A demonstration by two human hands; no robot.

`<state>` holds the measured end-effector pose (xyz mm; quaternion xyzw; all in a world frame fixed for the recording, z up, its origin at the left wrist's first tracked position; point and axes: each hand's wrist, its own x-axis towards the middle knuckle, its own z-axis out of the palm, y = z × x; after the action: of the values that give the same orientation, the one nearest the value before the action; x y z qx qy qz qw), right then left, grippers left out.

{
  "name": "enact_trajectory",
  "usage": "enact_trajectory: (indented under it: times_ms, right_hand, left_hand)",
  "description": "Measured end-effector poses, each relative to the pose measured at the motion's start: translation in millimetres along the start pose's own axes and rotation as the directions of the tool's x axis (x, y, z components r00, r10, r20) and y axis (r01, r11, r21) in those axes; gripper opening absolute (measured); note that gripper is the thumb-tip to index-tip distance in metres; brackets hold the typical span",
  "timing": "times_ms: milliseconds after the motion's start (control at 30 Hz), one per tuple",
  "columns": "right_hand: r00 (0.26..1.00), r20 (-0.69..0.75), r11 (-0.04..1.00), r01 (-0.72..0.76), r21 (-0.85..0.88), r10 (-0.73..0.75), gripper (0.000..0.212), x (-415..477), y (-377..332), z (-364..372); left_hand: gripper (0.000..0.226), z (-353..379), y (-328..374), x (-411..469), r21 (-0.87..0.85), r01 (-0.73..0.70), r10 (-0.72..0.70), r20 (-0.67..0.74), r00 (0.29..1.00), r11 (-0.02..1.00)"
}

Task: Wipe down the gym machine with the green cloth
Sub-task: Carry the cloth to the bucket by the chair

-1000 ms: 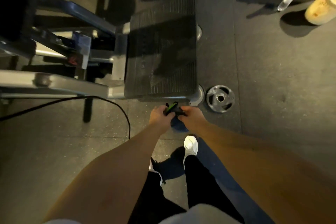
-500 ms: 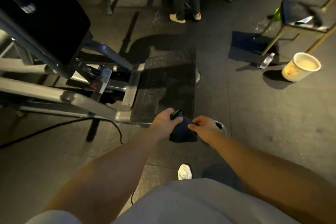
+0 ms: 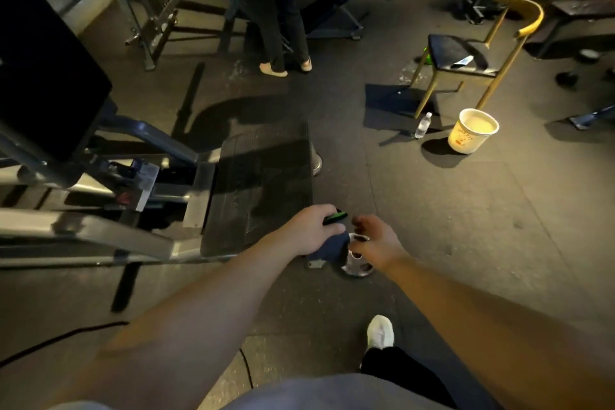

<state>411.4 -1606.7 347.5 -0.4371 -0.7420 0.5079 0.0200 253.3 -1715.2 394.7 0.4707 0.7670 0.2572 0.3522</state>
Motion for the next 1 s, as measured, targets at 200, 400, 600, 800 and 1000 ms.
enact_trajectory:
  times_ms: [200, 400, 600, 800, 1000]
  right_hand:
    - [0.994, 0.055, 0.994, 0.086, 0.069, -0.090, 0.069, 37.2, 26.2, -96.7]
    - [0.996, -0.021, 0.992, 0.091, 0.091, -0.090, 0.037, 83.8, 81.6, -238.9]
    - [0.999, -0.040, 0.969, -0.015, 0.248, 0.026, 0.027, 135.5, 101.7, -388.1]
    - [0.989, -0.085, 0.848, -0.062, 0.527, 0.124, 0.039, 212.9, 102.2, -479.5]
    - [0.957, -0.200, 0.784, -0.042, 0.620, 0.209, 0.034, 328.1, 97.9, -543.4]
  left_hand:
    - [0.011, 24.4, 81.3, 95.3, 0.196, -0.117, 0.078, 0.195, 0.978, 0.974]
    - [0.014, 66.4, 185.8, 220.8, 0.220, -0.174, 0.102, 0.303, 0.947, 0.960]
    - [0.008, 103.4, 270.3, 349.1, -0.013, -0.126, 0.125, 0.232, 0.965, 0.992]
    - [0.047, 134.0, 310.9, 450.8, -0.291, 0.119, -0.074, 0.161, 0.984, 0.949]
    - [0.045, 153.2, 334.0, 577.2, -0.614, 0.491, -0.247, 0.441, 0.863, 0.618]
